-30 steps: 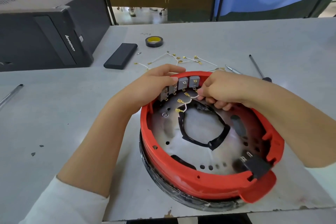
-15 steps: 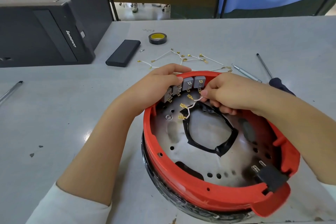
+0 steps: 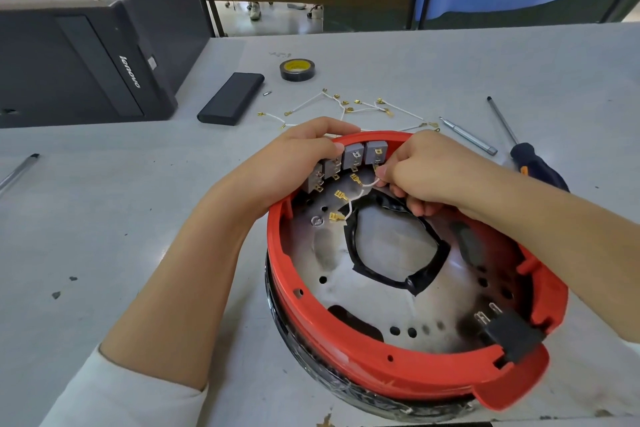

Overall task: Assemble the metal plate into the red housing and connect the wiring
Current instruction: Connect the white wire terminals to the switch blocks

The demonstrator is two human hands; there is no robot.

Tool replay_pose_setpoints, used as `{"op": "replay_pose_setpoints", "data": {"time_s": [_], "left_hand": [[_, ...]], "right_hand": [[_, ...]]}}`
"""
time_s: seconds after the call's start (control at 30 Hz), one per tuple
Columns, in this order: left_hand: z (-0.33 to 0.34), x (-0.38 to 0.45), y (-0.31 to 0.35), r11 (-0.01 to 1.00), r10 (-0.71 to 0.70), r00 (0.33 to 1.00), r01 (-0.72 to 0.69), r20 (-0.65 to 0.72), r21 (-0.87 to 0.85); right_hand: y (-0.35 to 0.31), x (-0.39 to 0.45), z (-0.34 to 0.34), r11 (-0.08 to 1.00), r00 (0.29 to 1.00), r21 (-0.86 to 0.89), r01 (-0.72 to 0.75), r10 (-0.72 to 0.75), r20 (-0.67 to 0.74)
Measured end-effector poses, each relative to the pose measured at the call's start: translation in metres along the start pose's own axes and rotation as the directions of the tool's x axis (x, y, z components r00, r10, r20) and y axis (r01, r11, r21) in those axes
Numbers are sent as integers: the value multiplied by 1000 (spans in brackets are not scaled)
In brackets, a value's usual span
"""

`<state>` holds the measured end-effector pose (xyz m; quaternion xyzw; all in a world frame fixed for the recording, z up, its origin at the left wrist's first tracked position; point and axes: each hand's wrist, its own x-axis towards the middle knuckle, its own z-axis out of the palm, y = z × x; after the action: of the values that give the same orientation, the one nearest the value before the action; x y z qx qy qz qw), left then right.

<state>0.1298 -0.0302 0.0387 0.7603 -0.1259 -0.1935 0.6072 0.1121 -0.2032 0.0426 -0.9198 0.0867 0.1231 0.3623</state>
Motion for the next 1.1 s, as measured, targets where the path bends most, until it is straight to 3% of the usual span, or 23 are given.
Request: {"op": "replay_pose_setpoints", "data": {"time_s": [0.3,0.4,0.53,0.67,0.77,0.83,1.1], "left_hand": [[-1,1,-1,997,-14,1000,15,13,-74],[-1,0,-2,999,-11,1000,11,9,-53],[-1,2,-2,1000,7,1000,-7,1,3],[0,1,0,1000,17,1000,-17,10,26],[0,1,0,999,17,1000,-17,12,31],[0,2,0,999,21,1000,-21,8,44],[-1,2,-1,999,24,1000,-24,11,38]], "right_hand": [[0,4,3,999,999,-29,17,-18,-51],[2,-5,1,984,992,-154,90,-102,-73],[3,-21,4,783,883,-568,252,-426,-196],[-4,-30,0,666,823,-691,282,-538,-183],[-5,-35,1,586,740,-754,296,-640,-207],[-7,-36,5,639,741,-700,321,-629,-235],[-4,-19,10,835,870,-435,336,-453,-197]]}}
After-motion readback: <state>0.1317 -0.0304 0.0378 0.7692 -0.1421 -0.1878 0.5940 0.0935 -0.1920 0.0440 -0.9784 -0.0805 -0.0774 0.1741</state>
